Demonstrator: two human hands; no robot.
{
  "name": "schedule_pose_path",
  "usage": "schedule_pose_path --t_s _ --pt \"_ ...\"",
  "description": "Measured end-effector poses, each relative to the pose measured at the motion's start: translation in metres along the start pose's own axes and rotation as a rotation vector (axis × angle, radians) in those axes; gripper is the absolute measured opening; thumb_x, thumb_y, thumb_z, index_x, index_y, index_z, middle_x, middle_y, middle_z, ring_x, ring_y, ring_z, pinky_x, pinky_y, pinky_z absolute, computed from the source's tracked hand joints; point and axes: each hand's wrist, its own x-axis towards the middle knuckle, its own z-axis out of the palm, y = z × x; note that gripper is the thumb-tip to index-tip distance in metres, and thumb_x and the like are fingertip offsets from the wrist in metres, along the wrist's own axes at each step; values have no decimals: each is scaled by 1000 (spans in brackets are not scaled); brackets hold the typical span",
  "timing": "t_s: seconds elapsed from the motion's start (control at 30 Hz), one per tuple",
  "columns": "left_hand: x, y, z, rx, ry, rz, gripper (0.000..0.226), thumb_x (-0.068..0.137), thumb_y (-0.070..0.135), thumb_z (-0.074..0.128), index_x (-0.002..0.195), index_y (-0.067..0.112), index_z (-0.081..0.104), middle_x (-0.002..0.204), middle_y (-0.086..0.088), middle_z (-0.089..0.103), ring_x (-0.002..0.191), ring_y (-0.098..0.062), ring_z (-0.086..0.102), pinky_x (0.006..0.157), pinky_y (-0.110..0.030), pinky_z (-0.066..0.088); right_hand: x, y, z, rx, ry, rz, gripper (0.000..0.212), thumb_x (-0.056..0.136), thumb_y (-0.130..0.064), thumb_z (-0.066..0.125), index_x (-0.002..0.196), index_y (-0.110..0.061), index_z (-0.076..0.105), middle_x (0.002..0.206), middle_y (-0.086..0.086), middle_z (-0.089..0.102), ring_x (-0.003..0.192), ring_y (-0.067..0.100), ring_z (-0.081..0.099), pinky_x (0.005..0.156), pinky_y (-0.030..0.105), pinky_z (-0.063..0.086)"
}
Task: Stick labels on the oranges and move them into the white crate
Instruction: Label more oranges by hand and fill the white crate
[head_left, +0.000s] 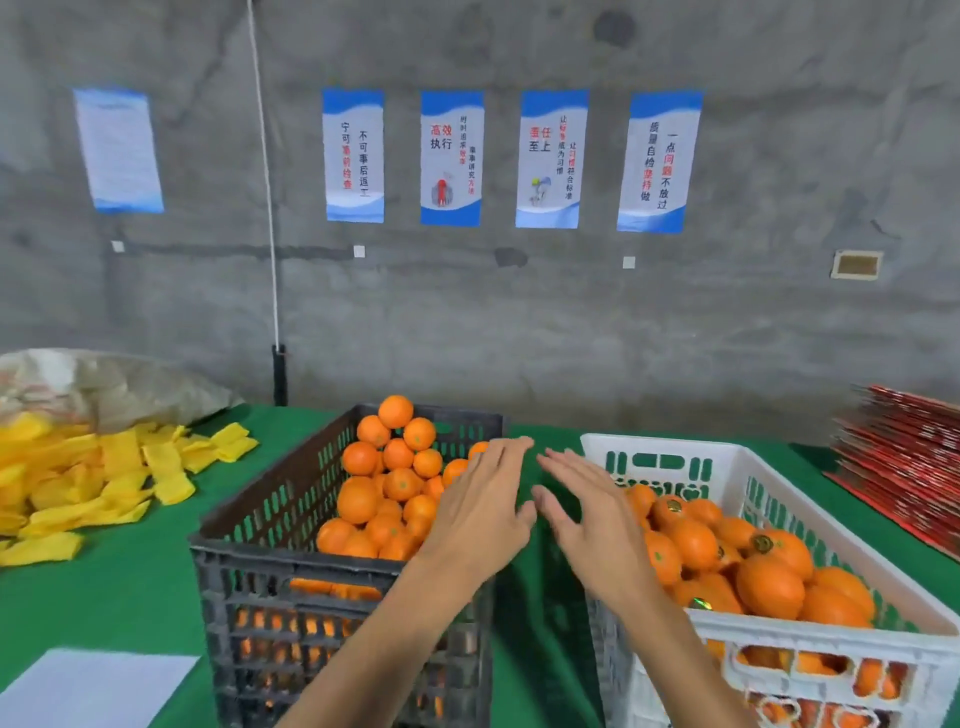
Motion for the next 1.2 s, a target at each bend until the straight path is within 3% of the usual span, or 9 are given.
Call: schedule_pose_path --t_s 0.07,0.17,0.33,0.47,0.57,0.67,0.97,1.13,1.2 --pt "-1 -37 -24 107 -115 -145 50 95 33 61 142 23 45 139 0 51 128 -24 50 96 -41 48 14 -21 22 106 -66 -15 41 94 -22 74 135 -21 67 140 -4 62 137 12 50 119 29 34" --pt "-7 -99 -54 242 -382 -375 43 94 36 64 132 20 54 133 -7 59 125 -31 54 98 -45 49 29 -45 53 178 -228 -22 40 94 -28 74 133 -26 68 136 -8 64 131 6 51 112 21 36" --pt "-9 -169 -70 217 -880 -557 54 92 35 71 141 21 52 145 -5 49 123 -30 54 101 -44 49 51 -57 94 226 -662 -33 38 93 -42 72 130 -32 69 132 -16 65 125 -1 55 98 10 39" --pt "-9 -201 -70 422 -1220 -743 65 90 62 62 141 21 56 140 0 53 129 -30 52 91 -45 44 62 -62 119 216 -767 -24 37 94 -42 71 128 -29 70 139 -13 62 132 1 51 114 29 39" --pt "-4 -212 -63 440 -1228 -810 67 87 61 67 138 18 59 135 -5 54 133 -29 50 86 -41 41 65 -60 130 216 -759 -2 36 93 -43 72 126 -29 71 136 -13 64 129 2 53 110 26 40" --pt "-4 -218 -58 561 -1128 -809 57 93 42 68 141 15 54 147 -7 47 135 -31 48 87 -38 39 64 -56 138 197 -756 2 35 93 -44 72 124 -28 72 135 -12 66 129 4 54 109 28 41" --pt "-6 -214 -48 679 -1092 -652 35 102 23 58 134 8 59 132 -11 52 129 -30 52 84 -34 39 59 -53 139 61 -724 -28 35 95 -48 67 123 -26 73 133 -5 67 124 13 58 101 32 47" --pt "-11 -204 -60 609 -1089 -658 42 99 29 63 137 10 57 141 -8 51 127 -32 54 84 -38 43 58 -57 136 55 -677 -30 35 97 -43 66 126 -25 71 134 -6 67 126 12 58 105 34 47" --pt "-13 -198 -70 454 -1000 -637 47 92 22 70 136 15 55 133 -10 55 113 -32 58 81 -40 47 57 -63 130 162 -594 -21 35 99 -38 65 131 -25 69 135 -9 65 125 5 57 107 32 46"
